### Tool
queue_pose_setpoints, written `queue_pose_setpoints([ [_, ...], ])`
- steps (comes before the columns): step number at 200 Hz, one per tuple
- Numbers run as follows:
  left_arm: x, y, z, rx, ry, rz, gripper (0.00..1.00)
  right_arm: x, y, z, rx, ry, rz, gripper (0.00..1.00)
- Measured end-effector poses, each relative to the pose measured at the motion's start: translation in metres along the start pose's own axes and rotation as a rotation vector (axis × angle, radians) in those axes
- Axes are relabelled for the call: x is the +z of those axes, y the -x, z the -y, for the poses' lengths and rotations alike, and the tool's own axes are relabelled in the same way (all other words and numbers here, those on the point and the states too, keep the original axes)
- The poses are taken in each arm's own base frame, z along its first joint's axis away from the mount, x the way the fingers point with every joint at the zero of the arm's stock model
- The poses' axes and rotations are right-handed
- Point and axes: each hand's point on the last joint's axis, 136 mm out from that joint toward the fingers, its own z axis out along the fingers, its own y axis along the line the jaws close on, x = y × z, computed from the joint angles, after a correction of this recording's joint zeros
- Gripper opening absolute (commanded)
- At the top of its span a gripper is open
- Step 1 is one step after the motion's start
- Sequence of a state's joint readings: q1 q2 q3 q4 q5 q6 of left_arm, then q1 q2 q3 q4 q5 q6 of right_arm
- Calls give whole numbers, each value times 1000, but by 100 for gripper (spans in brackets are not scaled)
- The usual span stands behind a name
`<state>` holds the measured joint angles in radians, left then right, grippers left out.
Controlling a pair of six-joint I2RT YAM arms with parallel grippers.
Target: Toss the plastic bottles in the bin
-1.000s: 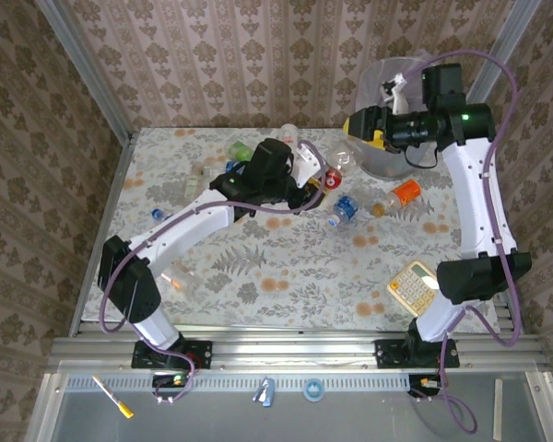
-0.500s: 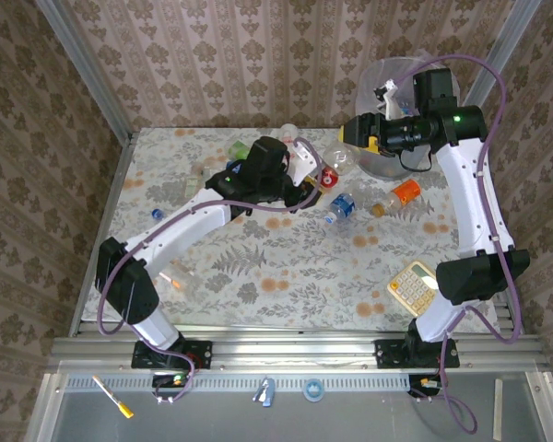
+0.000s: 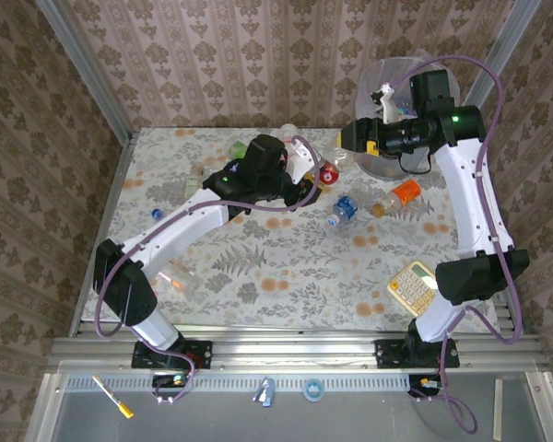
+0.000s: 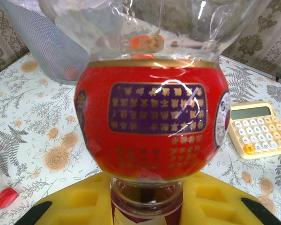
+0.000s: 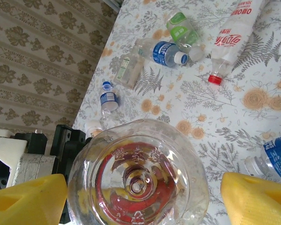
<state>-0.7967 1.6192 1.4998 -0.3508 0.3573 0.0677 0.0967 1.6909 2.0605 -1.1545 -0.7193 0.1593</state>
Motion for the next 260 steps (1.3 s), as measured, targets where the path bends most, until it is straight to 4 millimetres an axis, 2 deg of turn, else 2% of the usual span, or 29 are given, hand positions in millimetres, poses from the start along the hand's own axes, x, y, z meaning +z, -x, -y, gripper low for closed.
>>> queue_pose_setpoints([
  [53,-1,3,3,4,-14,11,22,10,-9,-11,-12,50,-38,85],
  [115,-2,0,4,-2,-20,-2,22,14,-14,-10,-18,60,-55,79],
  [155,-2,0,4,-4,-30,1,23,14,-13,-10,-20,63,-52,78],
  [181,-2,0,4,-5,-33,2,26,14,-13,-10,-21,63,-52,70],
  [205,-2,0,4,-5,-33,4,36,14,-13,-10,-21,63,-52,63],
  [209,-2,0,4,-8,-33,5,40,14,-13,-10,-21,63,-52,62],
  [222,-1,1,4,-8,-35,10,61,14,-14,-11,-23,65,-53,59],
  [237,-2,10,5,-6,-42,47,71,15,-15,-12,-25,66,-60,56],
  [250,-4,17,6,3,-46,72,87,16,-16,-13,-27,64,-63,52],
  [260,-5,20,6,6,-49,83,95,16,-16,-12,-27,59,-62,50],
])
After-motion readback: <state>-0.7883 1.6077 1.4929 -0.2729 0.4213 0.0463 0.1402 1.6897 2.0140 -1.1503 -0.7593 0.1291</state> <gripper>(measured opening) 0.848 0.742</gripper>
